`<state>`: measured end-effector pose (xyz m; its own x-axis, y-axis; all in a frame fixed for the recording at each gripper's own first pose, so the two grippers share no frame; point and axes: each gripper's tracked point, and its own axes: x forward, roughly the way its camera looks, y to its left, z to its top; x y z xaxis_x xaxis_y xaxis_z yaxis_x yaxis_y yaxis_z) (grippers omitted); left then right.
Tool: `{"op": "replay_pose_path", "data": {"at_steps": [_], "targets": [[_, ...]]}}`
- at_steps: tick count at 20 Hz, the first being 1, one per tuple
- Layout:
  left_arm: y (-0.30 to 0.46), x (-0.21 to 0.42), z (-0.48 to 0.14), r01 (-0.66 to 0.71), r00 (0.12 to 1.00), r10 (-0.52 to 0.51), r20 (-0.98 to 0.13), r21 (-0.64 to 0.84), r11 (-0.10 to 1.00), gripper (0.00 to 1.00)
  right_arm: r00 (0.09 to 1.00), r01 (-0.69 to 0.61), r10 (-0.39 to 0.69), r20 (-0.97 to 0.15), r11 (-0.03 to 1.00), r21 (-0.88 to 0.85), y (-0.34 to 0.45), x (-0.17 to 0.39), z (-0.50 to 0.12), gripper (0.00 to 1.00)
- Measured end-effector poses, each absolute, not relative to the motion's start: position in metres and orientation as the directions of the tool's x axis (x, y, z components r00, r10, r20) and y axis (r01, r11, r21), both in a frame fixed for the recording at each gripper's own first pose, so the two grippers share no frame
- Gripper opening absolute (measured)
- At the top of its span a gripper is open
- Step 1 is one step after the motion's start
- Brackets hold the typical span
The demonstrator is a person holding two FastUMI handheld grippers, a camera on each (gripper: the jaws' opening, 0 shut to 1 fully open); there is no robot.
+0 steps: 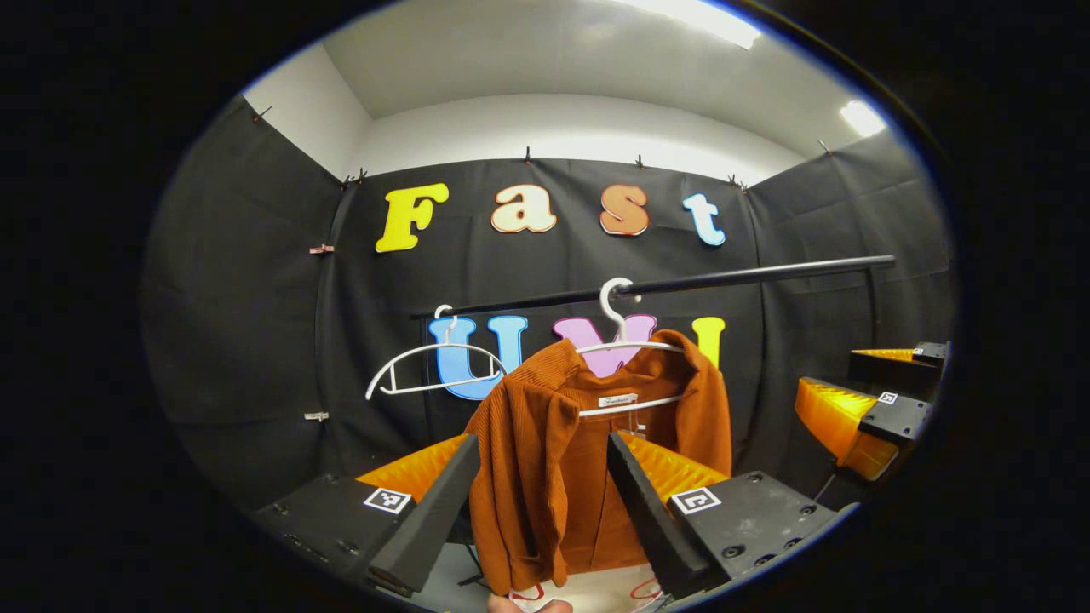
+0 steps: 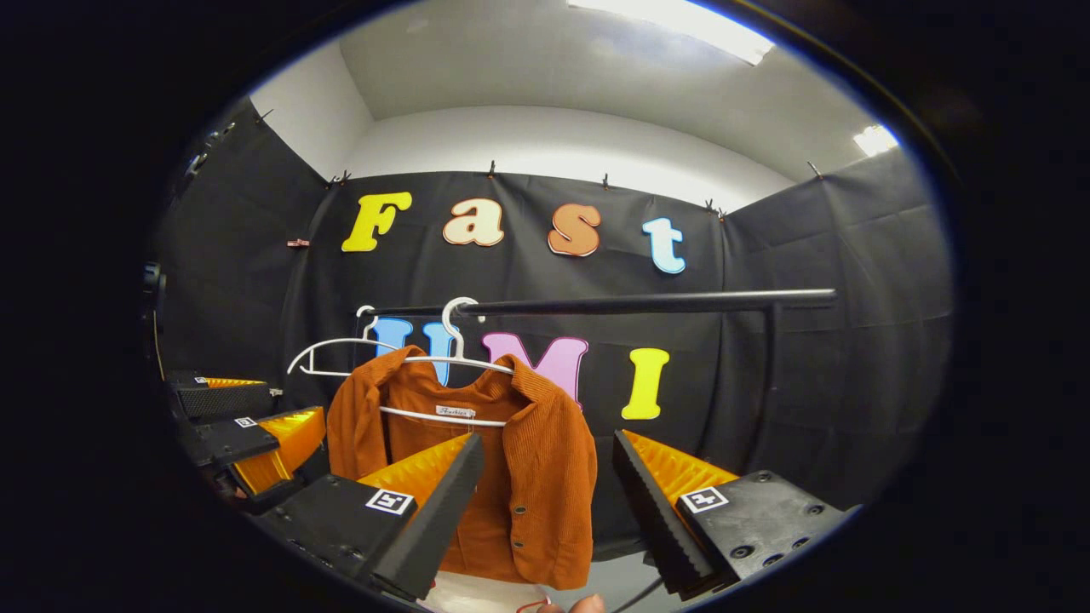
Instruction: Grasp the clothes on the hanger with both hands and then place them into the laundry hamper below.
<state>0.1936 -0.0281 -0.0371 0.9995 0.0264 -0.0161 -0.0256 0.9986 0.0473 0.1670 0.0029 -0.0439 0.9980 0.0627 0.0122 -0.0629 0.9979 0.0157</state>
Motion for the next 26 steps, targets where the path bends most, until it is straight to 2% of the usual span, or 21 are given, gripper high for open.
{"op": "replay_pose_path", "data": {"at_steps": [3,8,12,14,17,19,21,22,23,25,26], "targets": [[-0.034,0.245,-0.057,-0.041,0.999,0.043,-0.032,0.067,0.997,0.95,0.996,-0.093,0.093,-0.002,0.995,0.034,0.010,0.217,-0.069,0.98],[-0.019,0.299,-0.079,-0.136,0.990,0.138,-0.026,0.075,0.988,0.93,0.989,-0.136,0.140,-0.049,0.988,0.078,0.024,0.285,-0.113,0.98],[-0.007,0.326,-0.091,-0.172,0.984,0.175,-0.037,0.073,0.982,0.93,0.990,-0.106,0.115,-0.085,0.989,0.103,0.030,0.325,-0.141,0.98],[-0.005,0.335,-0.095,-0.173,0.983,0.177,-0.044,0.082,0.981,0.88,0.992,-0.090,0.098,-0.082,0.991,0.101,0.035,0.339,-0.148,0.98],[-0.009,0.346,-0.098,-0.143,0.988,0.147,-0.047,0.083,0.986,0.59,0.995,-0.072,0.079,-0.066,0.993,0.098,0.042,0.358,-0.159,0.98],[0.000,0.347,-0.096,-0.161,0.986,0.164,-0.041,0.059,0.985,0.40,0.996,-0.069,0.076,-0.055,0.990,0.121,0.045,0.364,-0.164,0.96],[0.006,0.349,-0.096,-0.180,0.982,0.181,-0.045,0.027,0.983,0.21,0.995,-0.086,0.094,-0.040,0.983,0.162,0.048,0.371,-0.164,0.82],[0.008,0.353,-0.098,-0.178,0.982,0.179,-0.053,0.024,0.984,0.12,0.994,-0.091,0.100,-0.042,0.980,0.176,0.046,0.375,-0.166,0.69],[0.007,0.354,-0.098,-0.165,0.984,0.166,-0.058,0.028,0.986,0.09,0.994,-0.087,0.098,-0.045,0.978,0.192,0.044,0.379,-0.168,0.65],[0.007,0.357,-0.097,-0.146,0.987,0.149,-0.060,0.041,0.988,0.09,0.995,-0.057,0.073,-0.061,0.972,0.229,0.032,0.386,-0.172,0.28],[0.009,0.357,-0.098,-0.148,0.987,0.150,-0.062,0.041,0.988,0.09,0.991,-0.083,0.108,-0.076,0.958,0.276,0.038,0.387,-0.175,0.10]]}}
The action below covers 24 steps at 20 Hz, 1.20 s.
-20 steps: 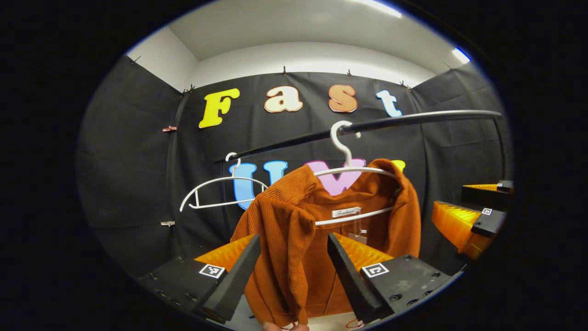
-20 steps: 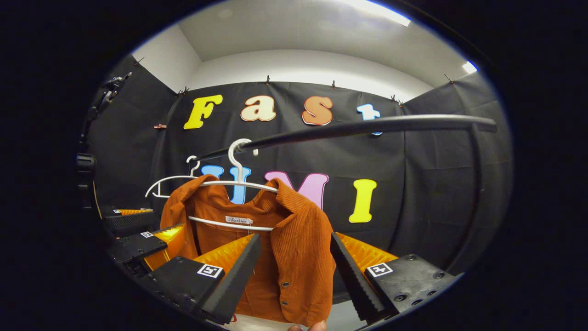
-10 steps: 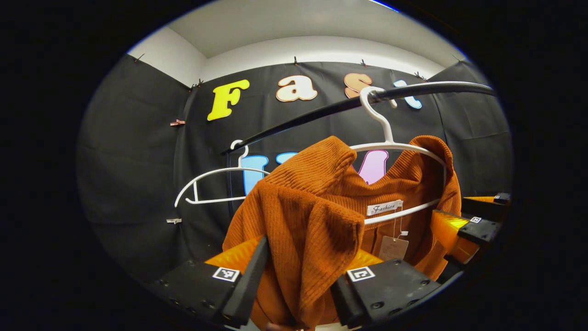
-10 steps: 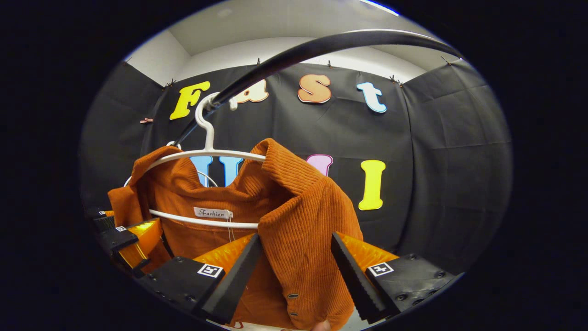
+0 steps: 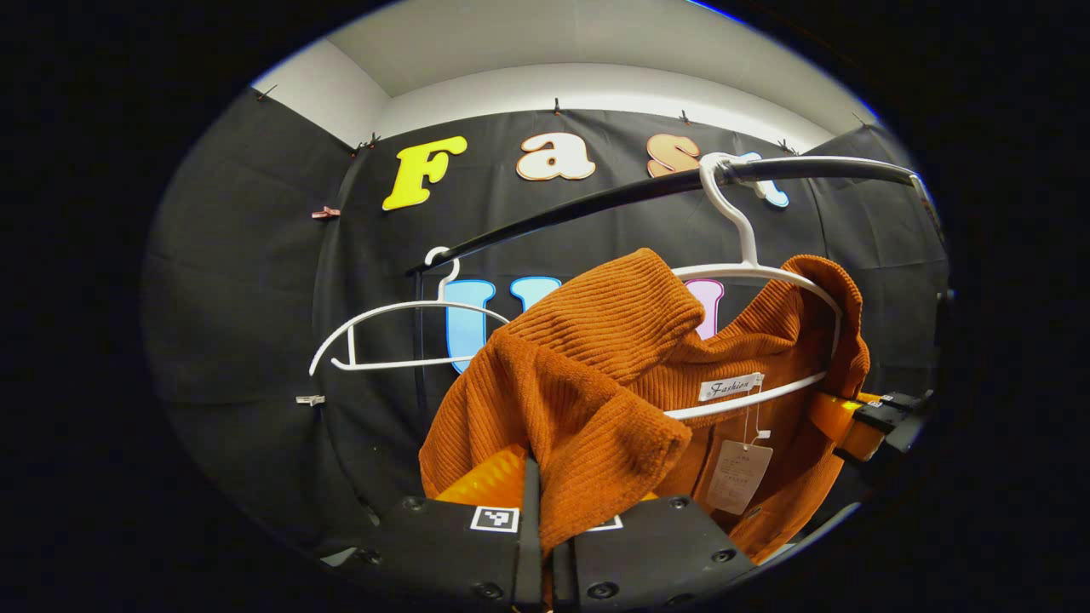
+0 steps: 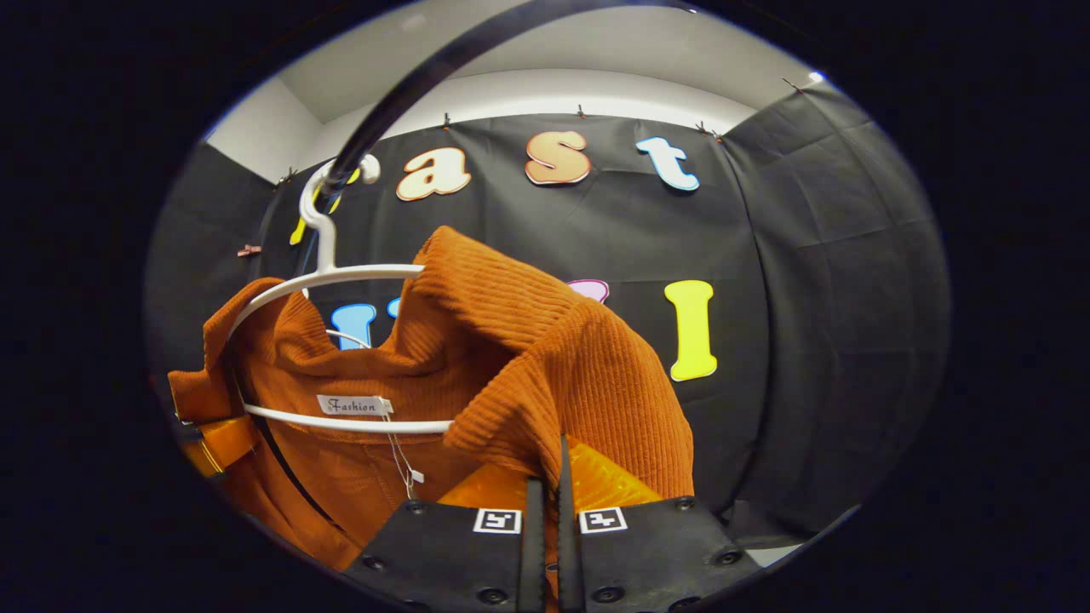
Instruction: Grasp the clothes on the hanger with both hands and then place them into the laundry hamper below.
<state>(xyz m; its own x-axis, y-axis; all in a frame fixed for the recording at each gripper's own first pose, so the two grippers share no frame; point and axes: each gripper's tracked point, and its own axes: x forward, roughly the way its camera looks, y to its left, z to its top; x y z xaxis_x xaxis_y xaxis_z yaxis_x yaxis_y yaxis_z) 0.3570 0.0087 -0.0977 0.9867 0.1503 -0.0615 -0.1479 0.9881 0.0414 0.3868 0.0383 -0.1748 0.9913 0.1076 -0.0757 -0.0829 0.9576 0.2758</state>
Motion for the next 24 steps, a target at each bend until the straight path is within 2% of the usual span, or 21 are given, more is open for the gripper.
{"op": "replay_pose_path", "data": {"at_steps": [3,5,8,11,13,16,22,24], "targets": [[0.016,0.357,-0.093,-0.176,0.983,0.177,-0.051,0.024,0.984,0.09,0.957,-0.126,0.222,-0.186,0.896,0.425,0.051,0.389,-0.196,0.10],[0.017,0.359,-0.090,-0.175,0.983,0.175,-0.049,0.017,0.985,0.08,0.934,-0.146,0.291,-0.206,0.838,0.525,0.051,0.390,-0.195,0.04],[0.018,0.358,-0.099,-0.151,0.980,0.152,-0.130,0.021,0.988,0.08,0.897,-0.207,0.391,-0.206,0.784,0.585,0.053,0.379,-0.181,0.04],[0.010,0.353,-0.098,-0.103,0.972,0.087,-0.218,-0.063,0.993,0.07,0.886,-0.265,0.436,-0.156,0.754,0.601,0.040,0.370,-0.161,0.04],[0.012,0.349,-0.091,-0.098,0.966,0.072,-0.247,-0.092,0.991,0.07,0.897,-0.275,0.425,-0.124,0.755,0.595,0.020,0.372,-0.152,0.04],[0.022,0.347,-0.081,-0.108,0.965,0.082,-0.250,-0.093,0.990,0.07,0.940,-0.219,0.330,-0.088,0.781,0.586,-0.023,0.387,-0.138,0.04],[0.028,0.345,-0.048,-0.122,0.977,0.109,-0.181,-0.066,0.990,0.08,0.977,-0.207,0.197,0.082,0.785,0.584,-0.073,0.415,-0.084,0.04],[0.027,0.347,-0.042,-0.121,0.979,0.106,-0.174,-0.074,0.990,0.08,0.985,-0.172,0.148,0.089,0.817,0.551,-0.086,0.432,-0.080,0.04]]}}
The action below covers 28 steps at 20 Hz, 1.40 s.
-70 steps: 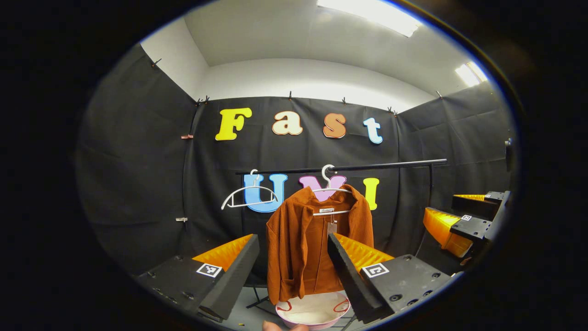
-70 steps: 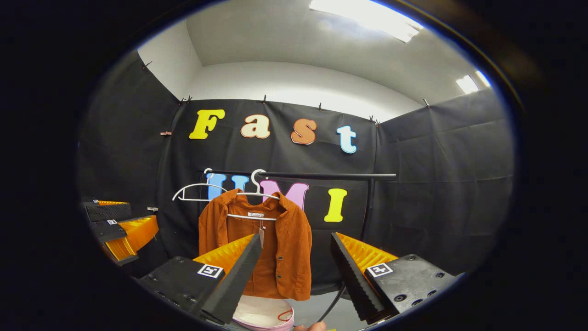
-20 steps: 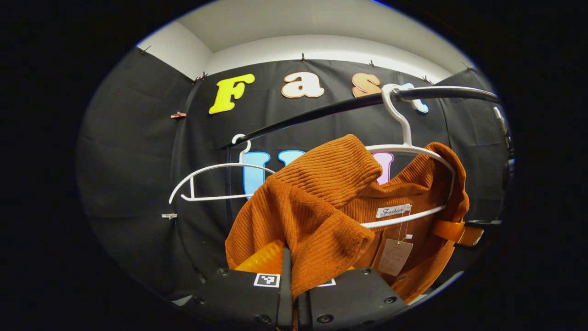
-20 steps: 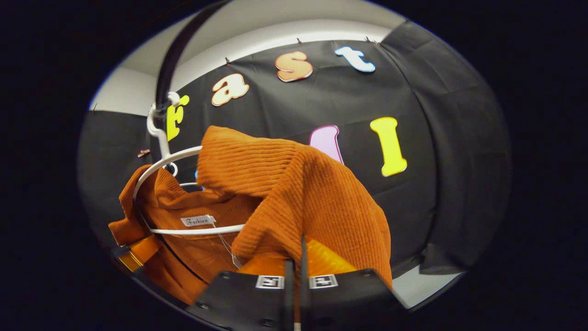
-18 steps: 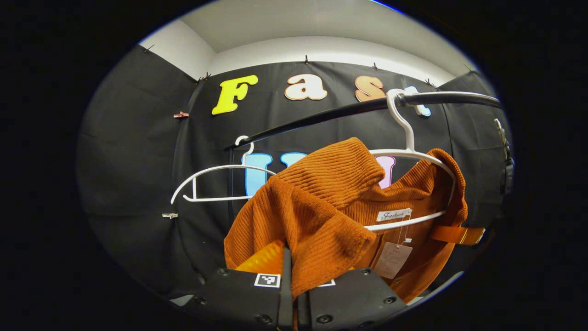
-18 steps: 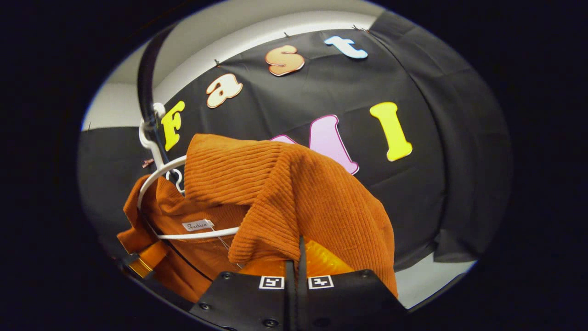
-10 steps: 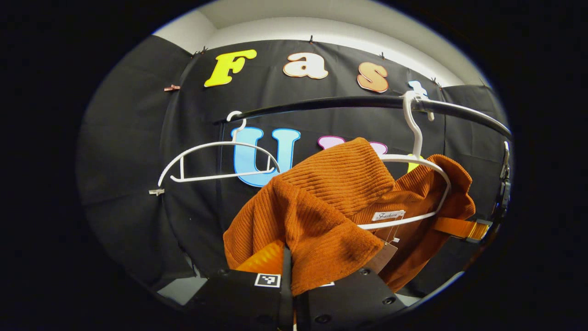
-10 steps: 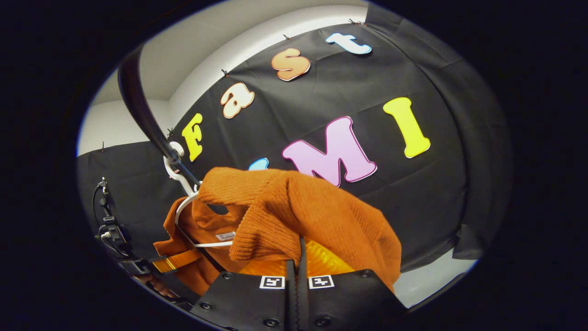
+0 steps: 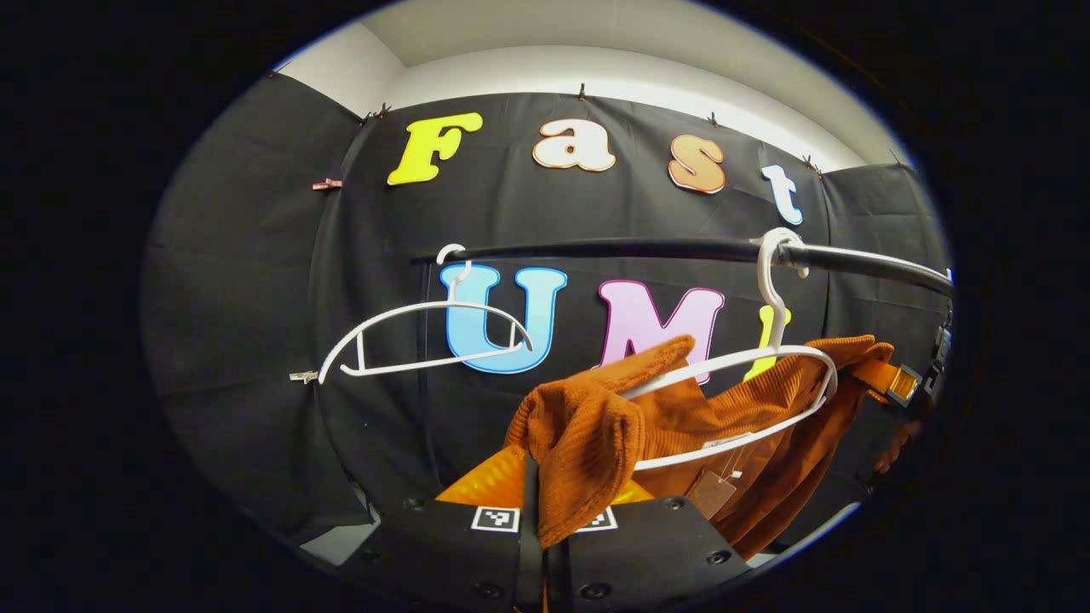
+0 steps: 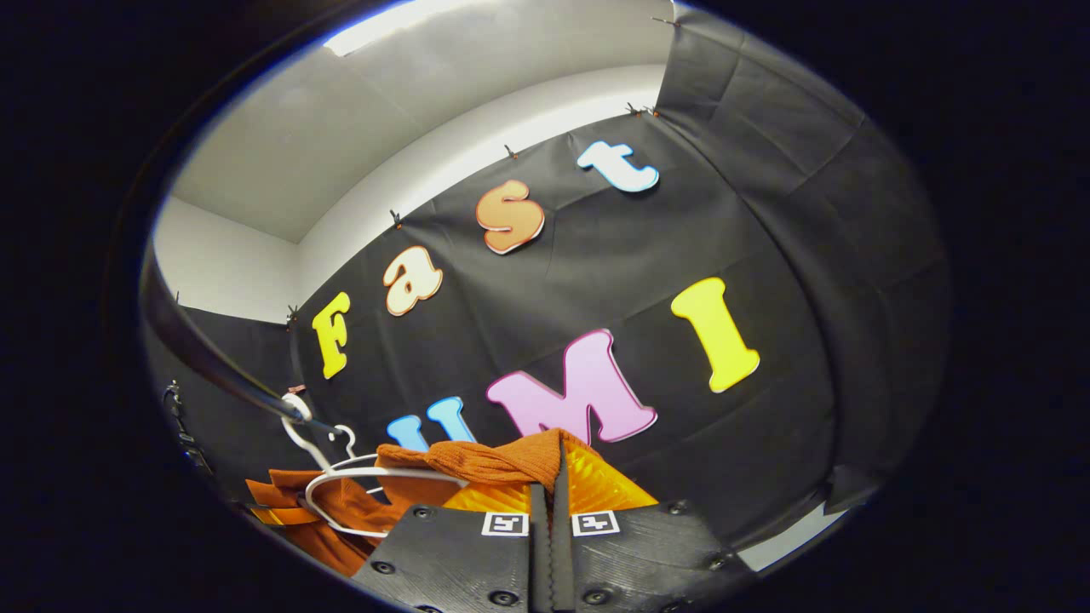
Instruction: Grasp the clothes on the hanger with both hands and then place them into the laundry hamper below.
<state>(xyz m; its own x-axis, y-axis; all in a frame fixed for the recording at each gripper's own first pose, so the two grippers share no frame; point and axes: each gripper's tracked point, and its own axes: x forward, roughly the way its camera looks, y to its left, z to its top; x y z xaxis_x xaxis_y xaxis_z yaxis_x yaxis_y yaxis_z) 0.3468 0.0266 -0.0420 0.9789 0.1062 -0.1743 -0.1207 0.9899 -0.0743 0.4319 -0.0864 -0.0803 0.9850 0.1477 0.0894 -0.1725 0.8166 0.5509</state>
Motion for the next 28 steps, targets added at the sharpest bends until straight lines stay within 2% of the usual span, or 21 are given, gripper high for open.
{"op": "replay_pose_path", "data": {"at_steps": [4,8,14,18,22,28], "targets": [[0.023,0.346,-0.034,-0.108,0.980,0.093,-0.177,-0.080,0.991,0.08,0.998,-0.042,0.065,-0.025,0.845,0.533,-0.111,0.462,-0.121,0.04],[0.029,0.343,-0.041,-0.112,0.976,0.095,-0.195,-0.078,0.991,0.08,0.981,-0.002,0.113,-0.157,0.818,0.575,-0.091,0.467,-0.186,0.04],[0.072,0.333,-0.068,-0.208,0.950,0.197,-0.240,-0.021,0.978,0.08,0.924,-0.084,0.299,-0.239,0.766,0.637,-0.032,0.416,-0.233,0.04],[0.092,0.318,-0.111,-0.264,0.914,0.240,-0.328,-0.029,0.964,0.08,0.880,-0.091,0.367,-0.303,0.754,0.650,-0.011,0.380,-0.262,0.04],[0.102,0.300,-0.154,-0.276,0.878,0.252,-0.407,-0.001,0.961,0.08,0.839,-0.143,0.436,-0.326,0.755,0.640,0.016,0.340,-0.275,0.04],[0.083,0.281,-0.219,-0.220,0.848,0.185,-0.496,-0.012,0.975,0.07,0.775,-0.271,0.544,-0.321,0.745,0.609,0.054,0.299,-0.268,0.04]]}}
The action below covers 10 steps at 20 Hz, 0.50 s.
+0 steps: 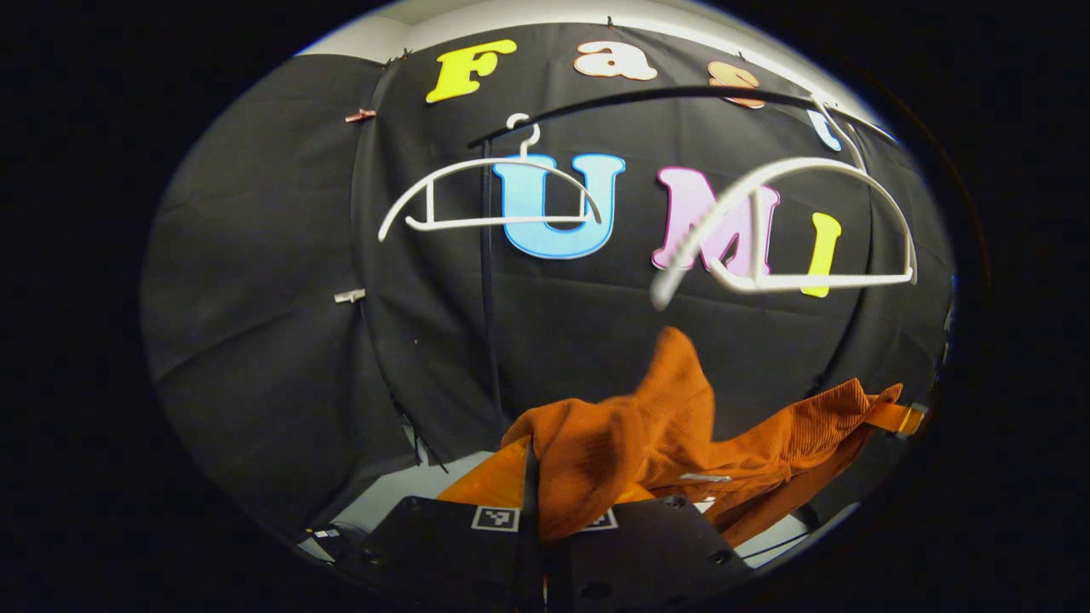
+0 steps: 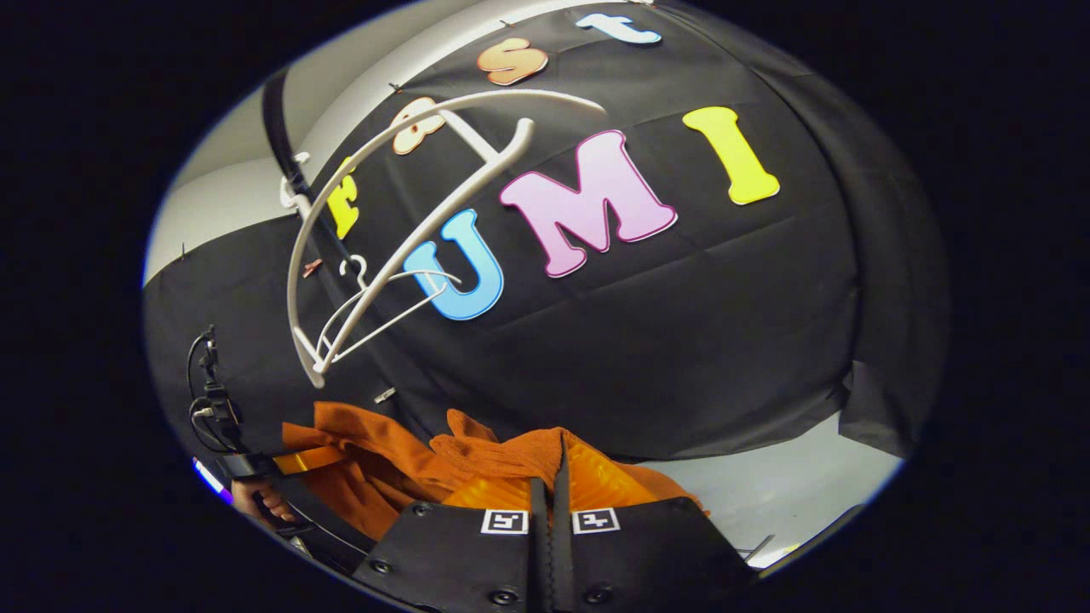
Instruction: Grasp the clothes on the hanger with both hands and then place them into the laundry hamper below.
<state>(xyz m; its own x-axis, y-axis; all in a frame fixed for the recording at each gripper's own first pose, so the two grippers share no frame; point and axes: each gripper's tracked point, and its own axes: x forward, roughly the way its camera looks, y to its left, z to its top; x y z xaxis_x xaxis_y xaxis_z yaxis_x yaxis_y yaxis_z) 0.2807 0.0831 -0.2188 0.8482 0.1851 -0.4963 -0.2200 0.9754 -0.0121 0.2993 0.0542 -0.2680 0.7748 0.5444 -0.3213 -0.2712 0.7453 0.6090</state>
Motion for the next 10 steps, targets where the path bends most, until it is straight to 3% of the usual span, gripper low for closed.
{"op": "replay_pose_path", "data": {"at_steps": [4,10], "targets": [[0.033,0.278,-0.222,-0.091,0.876,0.044,-0.481,-0.076,0.993,0.08,0.735,-0.349,0.615,-0.284,0.703,0.619,0.083,0.275,-0.247,0.04],[-0.034,0.289,-0.167,0.063,0.928,-0.107,-0.357,-0.133,0.989,0.07,0.691,-0.448,0.700,-0.182,0.612,0.652,0.117,0.267,-0.187,0.04]]}}
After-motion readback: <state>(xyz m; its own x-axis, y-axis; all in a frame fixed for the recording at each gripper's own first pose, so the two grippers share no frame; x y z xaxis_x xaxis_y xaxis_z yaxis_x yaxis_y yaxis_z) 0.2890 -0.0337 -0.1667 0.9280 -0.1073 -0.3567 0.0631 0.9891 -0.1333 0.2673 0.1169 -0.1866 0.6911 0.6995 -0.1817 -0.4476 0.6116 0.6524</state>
